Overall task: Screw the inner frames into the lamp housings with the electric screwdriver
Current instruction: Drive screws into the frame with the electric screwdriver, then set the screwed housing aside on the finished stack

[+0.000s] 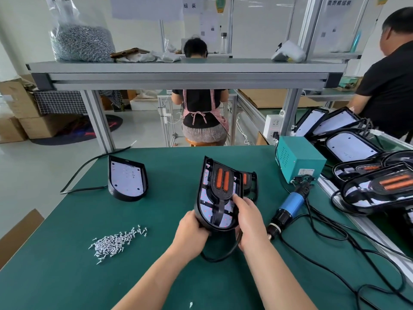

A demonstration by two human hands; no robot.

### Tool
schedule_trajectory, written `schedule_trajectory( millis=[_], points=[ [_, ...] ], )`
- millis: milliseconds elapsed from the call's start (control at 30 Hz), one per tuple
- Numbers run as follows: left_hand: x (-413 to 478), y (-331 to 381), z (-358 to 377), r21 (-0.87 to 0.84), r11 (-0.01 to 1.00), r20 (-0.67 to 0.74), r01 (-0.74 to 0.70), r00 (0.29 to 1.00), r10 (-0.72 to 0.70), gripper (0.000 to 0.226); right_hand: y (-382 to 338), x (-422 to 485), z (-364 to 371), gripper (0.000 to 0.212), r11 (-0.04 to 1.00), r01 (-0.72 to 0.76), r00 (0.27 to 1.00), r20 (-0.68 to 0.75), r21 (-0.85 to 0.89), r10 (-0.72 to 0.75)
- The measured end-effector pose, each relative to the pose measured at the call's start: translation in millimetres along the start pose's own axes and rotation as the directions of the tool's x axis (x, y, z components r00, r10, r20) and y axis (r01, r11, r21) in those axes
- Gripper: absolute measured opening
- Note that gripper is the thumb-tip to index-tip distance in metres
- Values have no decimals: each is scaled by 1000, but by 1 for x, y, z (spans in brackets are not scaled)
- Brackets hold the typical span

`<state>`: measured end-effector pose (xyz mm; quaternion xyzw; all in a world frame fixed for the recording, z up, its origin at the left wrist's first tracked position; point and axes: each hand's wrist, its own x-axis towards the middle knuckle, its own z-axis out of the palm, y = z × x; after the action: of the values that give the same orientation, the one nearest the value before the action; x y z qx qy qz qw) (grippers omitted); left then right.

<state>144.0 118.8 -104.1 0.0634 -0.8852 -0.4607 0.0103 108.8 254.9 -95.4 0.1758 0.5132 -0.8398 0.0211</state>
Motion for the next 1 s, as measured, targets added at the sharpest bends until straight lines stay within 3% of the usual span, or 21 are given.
schedule_trajectory(
  millis=[100,200,333,467,600,767,1000],
  points=[
    [-16,-7,8,-185,979,-36,-87,996,81,25,-2,2,6,12,999,35,999,13,25,-35],
    [-30,-9,20,-243,960,-85,-138,989,120,25,-5,-1,13,14,998,48,996,75,49,-51],
    [-42,-4,28,-235,954,-190,-189,971,146,22,-23,-11,17,13,980,194,967,173,-38,-185],
    [-60,5,33,-246,946,-91,-211,977,194,21,-56,-25,11,11,940,341,909,247,25,-336],
    [-83,10,39,-405,893,64,-196,968,242,34,-76,-36,-10,18,904,421,871,246,72,-425],
    [-103,11,48,-509,844,205,-170,928,311,44,-95,-43,-37,12,836,548,825,160,6,-542],
    [-124,35,63,-425,845,334,-325,811,480,43,-129,-40,-76,20,770,637,770,-21,-35,-638]
  ],
)
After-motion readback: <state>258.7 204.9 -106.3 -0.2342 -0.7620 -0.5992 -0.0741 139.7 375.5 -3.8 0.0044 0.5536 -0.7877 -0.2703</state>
